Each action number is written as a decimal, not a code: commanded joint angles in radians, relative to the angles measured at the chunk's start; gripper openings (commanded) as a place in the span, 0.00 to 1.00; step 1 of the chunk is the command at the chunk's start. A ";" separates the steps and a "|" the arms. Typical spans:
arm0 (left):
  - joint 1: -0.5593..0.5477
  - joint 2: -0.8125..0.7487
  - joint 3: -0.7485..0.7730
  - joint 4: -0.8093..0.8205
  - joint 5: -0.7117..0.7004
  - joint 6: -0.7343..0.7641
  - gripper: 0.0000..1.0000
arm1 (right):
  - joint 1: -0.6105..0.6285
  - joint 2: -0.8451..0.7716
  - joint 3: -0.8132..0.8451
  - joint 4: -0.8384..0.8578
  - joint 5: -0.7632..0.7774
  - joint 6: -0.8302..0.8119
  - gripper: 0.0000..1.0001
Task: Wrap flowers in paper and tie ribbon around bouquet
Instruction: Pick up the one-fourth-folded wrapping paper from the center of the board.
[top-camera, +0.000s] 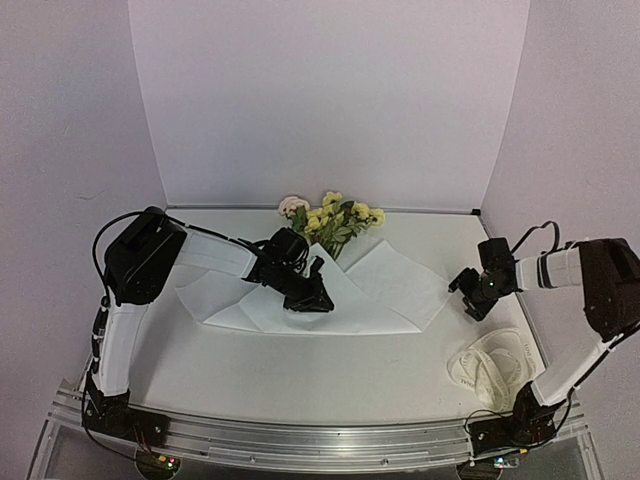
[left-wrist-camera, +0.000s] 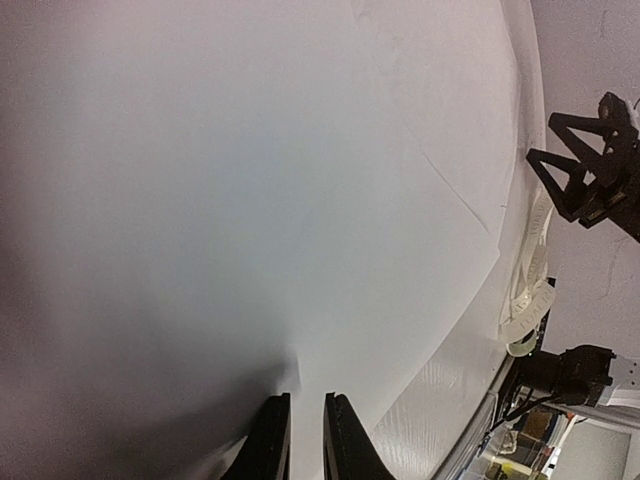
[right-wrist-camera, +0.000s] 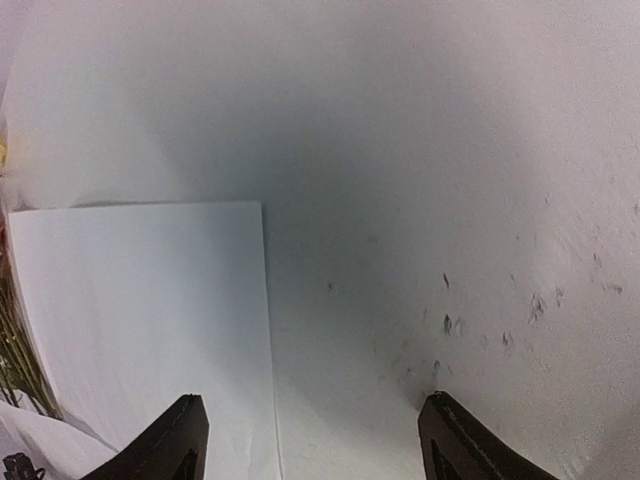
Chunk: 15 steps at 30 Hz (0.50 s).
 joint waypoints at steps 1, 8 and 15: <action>0.000 -0.012 -0.006 -0.020 -0.014 -0.001 0.15 | -0.035 0.100 0.094 -0.017 -0.046 -0.060 0.68; 0.000 -0.001 0.007 -0.019 -0.005 -0.004 0.15 | -0.012 0.186 0.171 -0.049 -0.110 -0.001 0.64; 0.001 -0.001 0.007 -0.014 -0.003 -0.008 0.15 | 0.110 0.244 0.202 -0.034 -0.115 0.082 0.64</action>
